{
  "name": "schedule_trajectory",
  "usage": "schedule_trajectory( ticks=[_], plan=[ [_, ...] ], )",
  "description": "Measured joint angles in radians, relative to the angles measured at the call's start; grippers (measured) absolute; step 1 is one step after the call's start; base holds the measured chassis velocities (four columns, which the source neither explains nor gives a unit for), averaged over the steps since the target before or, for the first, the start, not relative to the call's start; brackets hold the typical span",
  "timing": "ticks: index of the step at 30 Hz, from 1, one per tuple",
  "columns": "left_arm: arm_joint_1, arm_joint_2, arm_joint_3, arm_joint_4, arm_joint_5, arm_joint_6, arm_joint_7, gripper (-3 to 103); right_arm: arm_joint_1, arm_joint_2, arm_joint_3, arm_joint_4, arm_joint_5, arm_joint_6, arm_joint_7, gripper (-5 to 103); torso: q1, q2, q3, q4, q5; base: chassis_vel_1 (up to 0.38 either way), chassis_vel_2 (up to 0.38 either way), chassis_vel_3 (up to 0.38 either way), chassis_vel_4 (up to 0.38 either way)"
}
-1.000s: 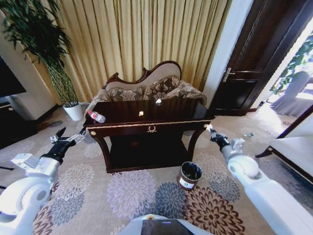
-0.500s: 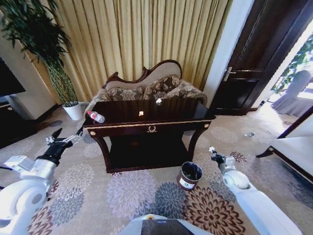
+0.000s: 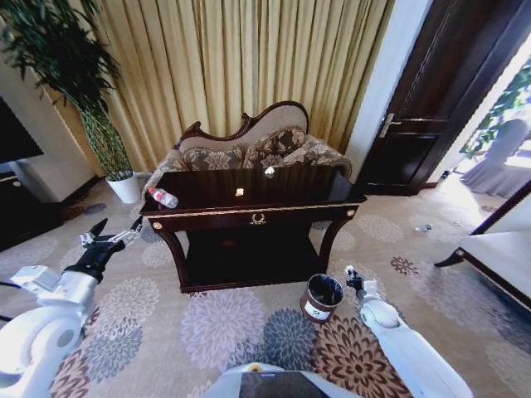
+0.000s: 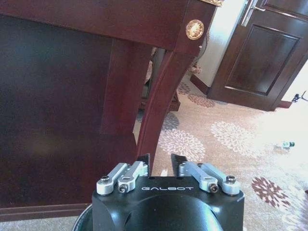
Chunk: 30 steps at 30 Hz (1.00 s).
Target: Move to the front of the table and place the trash on the table into the trash bin.
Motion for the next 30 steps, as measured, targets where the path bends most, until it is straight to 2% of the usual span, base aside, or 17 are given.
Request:
schedule_trajectory(
  ticks=[1, 2, 5, 7, 8, 12, 13, 16, 17, 18, 21, 24, 27, 30],
  plan=[
    [0.0, 0.0, 0.0, 0.0, 0.0, 0.0, 0.0, 100, 0.0, 0.0, 0.0, 0.0, 0.0, 0.0, 0.0, 25, 0.0, 0.0, 0.0, 0.0, 0.0, 0.0, 0.0, 0.0, 0.0],
    [0.001, 0.004, 0.0, -0.001, 0.0, 0.0, 0.0, 100, 0.001, 0.003, -0.005, 0.005, -0.002, 0.0, 0.006, 37, 0.0, 0.0, 0.0, -0.0002, 0.0001, 0.0, 0.0, 0.0, 0.0],
    [0.001, 0.01, -0.001, -0.001, -0.001, -0.001, 0.0, 100, 0.0, 0.006, -0.009, 0.015, -0.002, 0.0, 0.016, 41, 0.0, 0.0, 0.0, -0.0003, 0.0001, 0.0, 0.0, 0.0, 0.0],
    [0.001, 0.015, -0.004, -0.003, -0.004, -0.001, 0.001, 100, -0.003, 0.008, -0.009, 0.03, -0.001, 0.0, 0.03, 52, 0.0, 0.0, 0.0, -0.0002, 0.0001, 0.0, 0.0, 0.0, 0.0],
    [0.001, 0.015, -0.004, -0.003, -0.004, -0.001, 0.001, 100, -0.003, 0.008, -0.009, 0.03, -0.001, 0.0, 0.03, 52, 0.0, 0.0, 0.0, -0.0002, 0.0001, 0.0, 0.0, 0.0, 0.0],
    [0.001, 0.016, -0.004, -0.006, -0.007, -0.003, 0.001, 100, -0.027, -0.008, 0.015, 0.105, 0.029, 0.001, 0.057, 74, 0.0, 0.0, 0.0, -0.0002, 0.0003, 0.0, 0.0, 0.0, 0.0],
    [0.001, 0.016, -0.004, -0.006, -0.007, -0.003, 0.001, 100, -0.027, -0.008, 0.015, 0.105, 0.029, 0.001, 0.057, 74, 0.0, 0.0, 0.0, -0.0002, 0.0003, 0.0, 0.0, 0.0, 0.0],
    [0.0, 0.014, -0.004, -0.009, -0.007, -0.003, 0.002, 100, -0.054, -0.036, 0.051, 0.198, 0.075, 0.005, 0.067, 80, 0.0, 0.0, 0.0, -0.0003, 0.0005, 0.0, 0.0, 0.0, 0.0],
    [0.0, 0.011, -0.004, -0.01, -0.007, -0.005, 0.002, 100, -0.073, -0.063, 0.078, 0.272, 0.108, 0.004, 0.069, 90, 0.0, 0.0, 0.0, -0.0002, 0.0002, 0.0, 0.0, 0.0, 0.0],
    [-0.001, 0.009, -0.004, -0.012, -0.007, -0.006, 0.003, 100, -0.09, -0.089, 0.103, 0.335, 0.136, -0.002, 0.069, 95, 0.0, 0.0, 0.0, -0.0002, -0.0002, 0.0, 0.0, 0.0, 0.0],
    [-0.001, 0.007, -0.005, -0.014, -0.008, -0.007, 0.006, 100, -0.114, -0.126, 0.133, 0.425, 0.17, -0.014, 0.069, 99, 0.0, 0.0, 0.0, -0.0002, -0.0001, 0.0, 0.0, 0.0, 0.0],
    [-0.006, 0.004, -0.006, -0.018, -0.01, -0.008, 0.015, 100, -0.163, -0.19, 0.202, 0.626, 0.256, -0.056, 0.071, 100, 0.0, 0.0, 0.0, -0.0002, -0.0001, 0.0, 0.0, 0.0, 0.0],
    [-0.009, 0.004, -0.005, -0.019, -0.011, -0.009, 0.016, 100, -0.173, -0.205, 0.218, 0.679, 0.292, -0.064, 0.071, 100, 0.0, 0.0, 0.0, -0.0003, 0.0004, 0.0, 0.0, 0.0, 0.0],
    [-0.015, 0.004, 0.001, -0.019, -0.013, -0.009, 0.017, 100, -0.187, -0.241, 0.26, 0.807, 0.406, -0.07, 0.055, 100, 0.0, 0.0, 0.0, -0.0002, 0.0002, 0.0, 0.0, 0.0, 0.0]
  ],
)
